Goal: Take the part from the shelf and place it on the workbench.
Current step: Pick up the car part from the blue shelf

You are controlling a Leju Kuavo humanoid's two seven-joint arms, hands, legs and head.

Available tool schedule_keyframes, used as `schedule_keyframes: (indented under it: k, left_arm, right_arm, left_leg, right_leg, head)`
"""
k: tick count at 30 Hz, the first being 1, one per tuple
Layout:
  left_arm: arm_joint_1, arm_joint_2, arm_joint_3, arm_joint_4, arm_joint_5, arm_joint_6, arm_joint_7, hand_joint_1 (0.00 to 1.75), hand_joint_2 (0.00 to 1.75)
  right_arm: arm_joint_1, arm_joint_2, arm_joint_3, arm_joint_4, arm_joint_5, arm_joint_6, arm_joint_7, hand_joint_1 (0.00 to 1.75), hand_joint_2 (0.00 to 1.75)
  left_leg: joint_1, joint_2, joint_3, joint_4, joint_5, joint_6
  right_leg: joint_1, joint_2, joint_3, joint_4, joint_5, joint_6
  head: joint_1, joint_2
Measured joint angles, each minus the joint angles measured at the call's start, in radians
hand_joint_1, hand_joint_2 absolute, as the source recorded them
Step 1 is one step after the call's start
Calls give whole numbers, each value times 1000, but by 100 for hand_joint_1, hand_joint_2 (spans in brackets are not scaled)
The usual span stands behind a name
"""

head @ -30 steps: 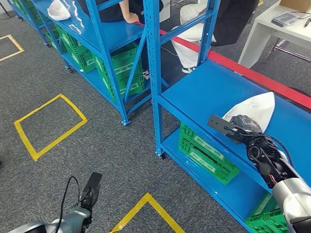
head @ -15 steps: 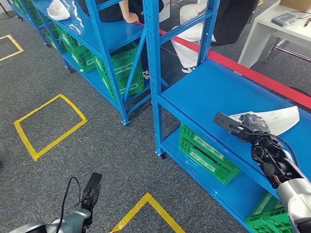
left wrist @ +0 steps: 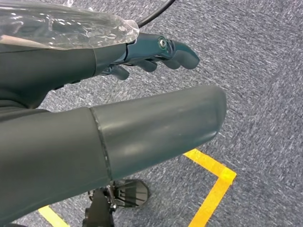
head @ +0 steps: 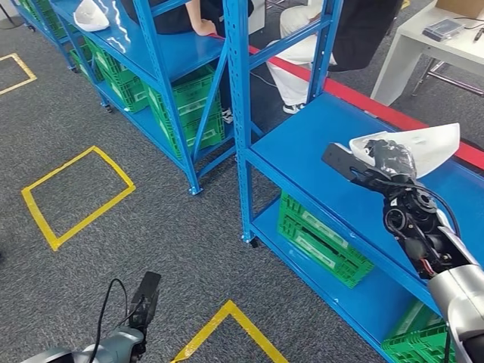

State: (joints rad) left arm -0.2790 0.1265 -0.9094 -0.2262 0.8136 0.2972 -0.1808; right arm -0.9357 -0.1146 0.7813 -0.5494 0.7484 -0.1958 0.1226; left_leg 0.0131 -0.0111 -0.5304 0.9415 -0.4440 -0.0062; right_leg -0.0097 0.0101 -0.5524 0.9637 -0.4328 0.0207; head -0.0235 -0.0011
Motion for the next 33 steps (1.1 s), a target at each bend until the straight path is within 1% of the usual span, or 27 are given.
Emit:
schedule_keyframes:
  k: [7,16,20,24,33]
  left_arm:
    - [2,-4,0,0,-5,0,2,0,0]
    - [2,-13,0,0,-19,0,16,0,0]
    - [6,-16,0,0,-19,4,21,0,0]
    - [12,-18,0,0,-18,8,20,0,0]
    - [14,-21,0,0,-18,9,20,0,0]
  right_arm:
    - [7,-27,-3,-153,37,-11,57,175,175]
    - [53,-89,-34,-420,83,-27,124,175,175]
    - [96,-106,-58,-559,83,-61,138,175,175]
    - [128,-117,-76,-671,82,-66,146,175,175]
    - [158,-138,-98,-800,86,-79,143,175,175]
  left_leg:
    - [0,0,0,0,0,0]
    - [0,0,0,0,0,0]
    - [0,0,0,0,0,0]
    - [0,0,0,0,0,0]
    - [0,1,0,0,0,0]
  right_leg:
    - [0,0,0,0,0,0]
    - [0,0,-1,0,0,0]
    - [0,1,-1,0,0,0]
    - [0,1,-1,0,0,0]
    - [0,1,-1,0,0,0]
  head:
    - [0,0]
    - [0,0]
    - [0,0]
    - [0,0]
    - [0,0]
